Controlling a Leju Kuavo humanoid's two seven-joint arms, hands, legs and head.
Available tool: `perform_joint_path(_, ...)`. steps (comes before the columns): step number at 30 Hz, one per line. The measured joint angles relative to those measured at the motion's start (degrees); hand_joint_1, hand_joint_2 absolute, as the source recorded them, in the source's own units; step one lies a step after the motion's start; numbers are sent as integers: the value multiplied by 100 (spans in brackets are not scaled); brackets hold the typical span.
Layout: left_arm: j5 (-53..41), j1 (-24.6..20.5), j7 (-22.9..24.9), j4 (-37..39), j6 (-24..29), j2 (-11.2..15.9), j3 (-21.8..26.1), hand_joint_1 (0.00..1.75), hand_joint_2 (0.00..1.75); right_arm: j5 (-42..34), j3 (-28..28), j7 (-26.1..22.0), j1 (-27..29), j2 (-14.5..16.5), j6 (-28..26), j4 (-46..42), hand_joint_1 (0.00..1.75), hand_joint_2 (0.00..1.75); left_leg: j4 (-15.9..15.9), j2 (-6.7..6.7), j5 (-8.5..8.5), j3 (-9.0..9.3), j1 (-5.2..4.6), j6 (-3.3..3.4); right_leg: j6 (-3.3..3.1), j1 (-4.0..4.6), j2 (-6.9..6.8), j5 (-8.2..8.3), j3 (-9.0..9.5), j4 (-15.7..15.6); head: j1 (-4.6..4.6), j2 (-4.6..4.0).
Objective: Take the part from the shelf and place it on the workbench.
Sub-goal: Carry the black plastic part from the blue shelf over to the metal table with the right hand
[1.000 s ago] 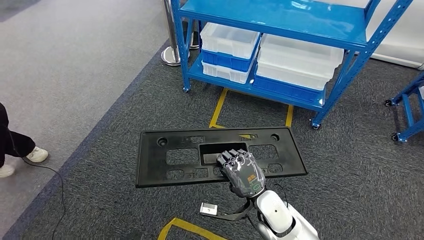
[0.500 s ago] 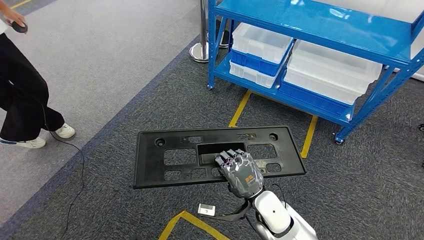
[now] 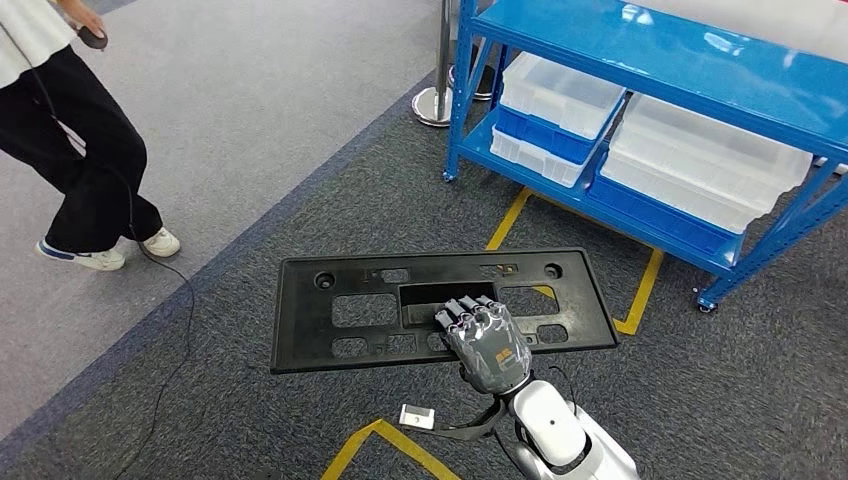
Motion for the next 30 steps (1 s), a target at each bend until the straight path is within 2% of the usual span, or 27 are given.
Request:
perform_joint_path(2, 0, 0, 0, 0, -1, -1, 0, 0, 175, 0, 0, -1, 0, 0, 0, 0, 162, 175, 2, -3, -1, -2, 0, -2, -1, -2, 18, -4, 6, -22, 1, 0)
perform_joint_path(3, -1, -1, 0, 0, -1, -2, 1, 0, 175, -1, 0, -3, -1, 0, 2, 1, 162, 175, 6, -10, -3, -9, -2, -9, -4, -6, 68, -32, 20, -49, 1, 0)
perform_joint_path(5, -4, -1, -1, 0, -1, -4, 10, 0, 175, -9, 1, -25, 0, 1, 7, 2, 162, 175, 28, -98, 11, -63, -4, -79, -39, 10, 125, -83, 36, -123, -1, 0)
perform_joint_path(6, -5, 10, -1, 0, 1, -4, 21, 0, 175, -14, 1, -36, -2, 8, 10, 2, 162, 175, 114, -61, -36, -129, -8, -139, -97, 11, 85, -89, 52, -166, -9, 0)
perform_joint_path(7, -4, 18, 4, 0, 2, -5, 34, 0, 175, -21, 1, -45, -2, 14, 13, 2, 162, 175, 474, 39, -212, -321, -4, -205, -161, 24, -43, -74, 57, -199, -16, 0)
perform_joint_path(9, 10, 55, 34, 0, 13, -8, 71, 0, 175, -43, 0, -48, -3, 23, 13, 9, 162, 175, 1214, 338, -500, -669, 7, -279, -263, 37, -359, -57, 82, -236, -28, 0)
perform_joint_path(10, 18, 68, 41, 0, 24, -10, 92, 0, 175, -55, 1, -48, 0, 22, 12, 14, 162, 175, 1321, 423, -498, -703, 14, -282, -269, 53, -482, -69, 89, -235, -27, 0)
perform_joint_path(11, 24, 86, 37, 0, 36, -11, 114, 0, 175, -63, 1, -49, 0, 22, 10, 17, 162, 175, 1032, 489, -319, -540, 10, -264, -264, 61, -563, -81, 101, -234, -27, 0)
perform_joint_path(12, 25, 91, 21, 0, 47, -11, 131, 0, 175, -67, 1, -49, 1, 22, 9, 17, 162, 175, 615, 620, -173, -320, -17, -230, -250, 74, -617, -94, 113, -234, -27, 0)
perform_joint_path(13, 23, 89, 5, 0, 54, -11, 148, 0, 175, -70, 1, -49, 2, 20, 9, 18, 162, 175, 292, 719, -74, -155, -45, -188, -231, 90, -665, -105, 120, -232, -26, 0)
perform_joint_path(14, 17, 85, -2, 0, 57, -11, 162, 0, 175, -71, 0, -49, 4, 17, 9, 19, 162, 175, 108, 792, -37, -70, -74, -150, -210, 106, -712, -113, 124, -231, -24, 0)
perform_joint_path(15, 7, 85, 1, 0, 59, -11, 175, 0, 175, -72, 0, -49, 6, 15, 8, 19, 162, 175, 44, 811, -47, -55, -99, -117, -187, 119, -760, -116, 127, -235, -23, 0)
perform_joint_path(17, -13, 103, 22, 0, 60, -11, 198, 0, 175, -72, 0, -51, 8, 13, 7, 19, 162, 175, 7, 683, -11, -65, -87, -57, -130, 123, -822, -129, 140, -246, -22, 0)
perform_joint_path(18, -23, 111, 39, 0, 60, -12, 207, 0, 175, -72, 0, -52, 11, 13, 5, 19, 162, 175, -26, 627, 12, -56, -72, -24, -96, 114, -749, -175, 130, -205, -21, 0)
perform_joint_path(19, -36, 114, 58, 0, 59, -14, 213, 0, 175, -72, 0, -52, 15, 13, 4, 18, 162, 175, -59, 572, 38, -47, -54, 13, -66, 105, -622, -276, 74, -70, -20, 0)
perform_joint_path(21, -68, 104, 87, 0, 54, -18, 218, 0, 175, -70, 0, -52, 50, 4, 3, 25, 162, 175, -87, 456, 69, -46, -42, 64, -28, 80, -317, -618, -218, 560, -15, 0)
perform_joint_path(22, -83, 98, 94, 0, 48, -22, 219, 0, 175, -65, 0, -52, 80, -5, 4, 33, 162, 175, -84, 390, 74, -54, -44, 76, -17, 75, -245, -777, -409, 944, -15, 0)
perform_joint_path(23, -98, 98, 95, 0, 40, -27, 219, 0, 175, -58, 1, -54, 112, -15, 5, 45, 162, 175, -78, 317, 76, -59, -46, 80, -6, 71, -216, -855, -561, 1237, -15, 0)
perform_joint_path(24, -112, 100, 94, 0, 34, -33, 219, 0, 175, -49, 1, -55, 138, -27, 7, 56, 162, 175, -67, 241, 76, -63, -46, 80, 2, 65, -206, -815, -622, 1329, -15, 0)
perform_joint_path(25, -124, 102, 95, 0, 28, -40, 219, 0, 175, -42, 1, -56, 150, -38, 8, 63, 162, 175, -48, 165, 73, -65, -43, 75, 6, 56, -195, -671, -578, 1204, -15, 0)
perform_joint_path(26, -137, 100, 95, 0, 25, -49, 219, 0, 175, -37, 1, -57, 152, -45, 8, 67, 162, 175, -22, 90, 66, -68, -39, 64, 7, 41, -150, -451, -433, 877, -15, 0)
perform_joint_path(28, -158, 75, 95, 0, 19, -68, 219, 0, 175, -34, 0, -57, 142, -54, 7, 69, 162, 175, 50, -42, 41, -101, -39, 20, -10, 8, 88, -155, -114, 174, -15, 0)
perform_joint_path(29, -171, 57, 93, 0, 17, -74, 219, 0, 175, -34, 0, -57, 139, -54, 7, 69, 162, 175, 77, -98, 37, -128, -40, -15, -29, 2, 176, -99, -27, -32, -16, 0)
perform_joint_path(30, -183, 42, 93, 0, 16, -76, 219, 0, 175, -33, 0, -58, 138, -55, 7, 70, 162, 175, 88, -150, 41, -156, -41, -51, -56, 10, 221, -109, -6, -99, -16, 0)
